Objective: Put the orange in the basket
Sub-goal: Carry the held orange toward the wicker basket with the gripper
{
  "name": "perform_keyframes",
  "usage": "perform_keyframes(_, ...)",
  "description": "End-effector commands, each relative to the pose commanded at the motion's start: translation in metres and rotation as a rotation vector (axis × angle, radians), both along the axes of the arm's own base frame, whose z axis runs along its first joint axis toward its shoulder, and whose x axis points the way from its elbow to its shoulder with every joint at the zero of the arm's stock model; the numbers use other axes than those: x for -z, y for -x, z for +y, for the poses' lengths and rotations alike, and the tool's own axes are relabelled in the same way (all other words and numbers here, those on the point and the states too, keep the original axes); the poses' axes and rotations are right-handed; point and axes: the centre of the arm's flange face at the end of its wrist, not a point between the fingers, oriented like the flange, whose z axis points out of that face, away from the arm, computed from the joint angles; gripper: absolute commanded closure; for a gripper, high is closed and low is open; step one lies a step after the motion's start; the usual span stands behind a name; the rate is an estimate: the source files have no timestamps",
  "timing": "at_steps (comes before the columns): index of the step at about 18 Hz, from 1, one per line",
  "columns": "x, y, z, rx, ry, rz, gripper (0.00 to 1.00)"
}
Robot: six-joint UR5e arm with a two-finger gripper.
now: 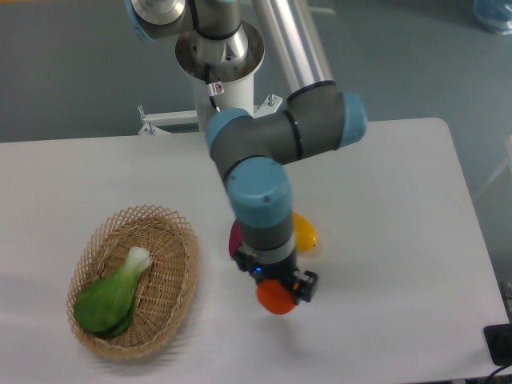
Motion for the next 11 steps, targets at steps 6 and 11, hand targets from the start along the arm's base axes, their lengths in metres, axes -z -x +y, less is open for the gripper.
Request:
perform_keyframes(6, 0.019, -0.075, 0.025, 0.114, 0.020, -0.017, 0.46)
perform_keyframes(11, 0.038, -0.138, 0.065, 0.223, -0.007, -0.009, 0.43)
